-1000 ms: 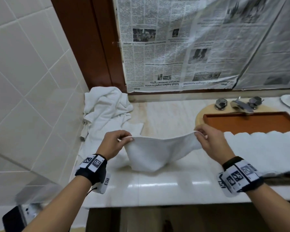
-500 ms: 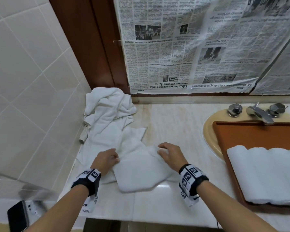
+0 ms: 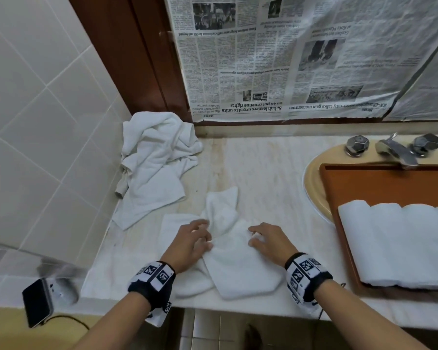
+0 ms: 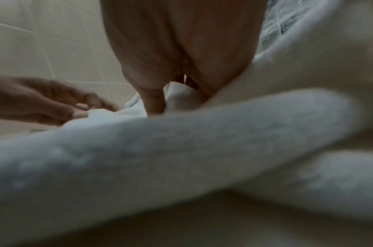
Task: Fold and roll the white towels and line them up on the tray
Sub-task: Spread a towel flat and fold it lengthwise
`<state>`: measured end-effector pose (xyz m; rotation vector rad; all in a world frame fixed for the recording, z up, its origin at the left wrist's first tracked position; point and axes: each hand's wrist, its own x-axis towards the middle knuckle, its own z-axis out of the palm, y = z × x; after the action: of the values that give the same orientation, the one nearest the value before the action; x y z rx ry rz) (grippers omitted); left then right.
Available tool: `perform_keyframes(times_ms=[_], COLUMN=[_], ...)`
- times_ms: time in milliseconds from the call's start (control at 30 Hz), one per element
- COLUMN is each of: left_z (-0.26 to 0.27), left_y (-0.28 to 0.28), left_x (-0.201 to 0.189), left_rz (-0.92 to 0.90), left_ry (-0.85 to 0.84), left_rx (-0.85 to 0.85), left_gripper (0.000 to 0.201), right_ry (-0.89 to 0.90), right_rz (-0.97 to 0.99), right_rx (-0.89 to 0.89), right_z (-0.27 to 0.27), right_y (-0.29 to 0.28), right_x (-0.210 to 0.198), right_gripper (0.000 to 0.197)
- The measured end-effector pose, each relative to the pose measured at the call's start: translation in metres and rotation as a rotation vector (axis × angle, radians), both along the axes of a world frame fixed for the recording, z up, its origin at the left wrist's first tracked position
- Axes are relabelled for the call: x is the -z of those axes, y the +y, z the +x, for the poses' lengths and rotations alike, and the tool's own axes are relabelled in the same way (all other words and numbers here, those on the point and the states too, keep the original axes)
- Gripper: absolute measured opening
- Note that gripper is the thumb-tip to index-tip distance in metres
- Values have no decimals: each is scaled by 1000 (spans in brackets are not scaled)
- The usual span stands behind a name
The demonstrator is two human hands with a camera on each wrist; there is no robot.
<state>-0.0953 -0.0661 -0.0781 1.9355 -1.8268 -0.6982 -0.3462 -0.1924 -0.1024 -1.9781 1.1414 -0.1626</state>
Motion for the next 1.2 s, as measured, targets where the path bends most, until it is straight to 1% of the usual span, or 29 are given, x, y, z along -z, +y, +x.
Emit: perform_keyframes(times_ms=[67,133,200,333,433,500,567,633,733,833,867,967,1000,1100,1200], left_z=[-5,-15,-29,-46,-55,-60,-62,-61,-56,-43,-38,-24,-20,-6,7], left_y=[1,4,10,38,64,82,96,107,112,106,103,96,94,90,88], left_x=[2,2,-4,-10,-16,-23,-29,-39,-65,-94,-102,-128,-136,-159,-172], left_rz=[46,96,136,220,341,399,423,396,300,204,176,116,97,42,-5], left_ry=[4,-26,-21,44,82,97,146,190,184,186,159,41,29,20,-22], left_rx=[5,59,82,96,198,289,304,283,286,243,236,221,203,122,42], left_gripper=[11,19,27,13,7,9,12,9,7,7,7,8,9,9,7], right_ry=[7,5,-3,-52,-111,-170,-209,-236,-302,-349,-336,-223,-206,-250,-246], right_rz=[8,8,7,-25,-7,0,1,-7,-74,-139,-157,-224,-256,-346,-403], right_rx=[10,29,67,117,147,168,184,188,178,187,178,96,77,87,116], right_z=[-10,-18,-27,-48,-66,-76,-85,-91,-100,-111,-114,-122,-124,-136,-149], right_y=[12,25,40,82,113,129,142,153,161,154,150,137,132,114,95], right_x=[1,2,1,-7,-19,-31,-45,-60,-83,-105,-110,-124,-127,-143,-160], right_gripper=[36,31,24,14,11,8,6,7,9,11,11,14,14,9,8])
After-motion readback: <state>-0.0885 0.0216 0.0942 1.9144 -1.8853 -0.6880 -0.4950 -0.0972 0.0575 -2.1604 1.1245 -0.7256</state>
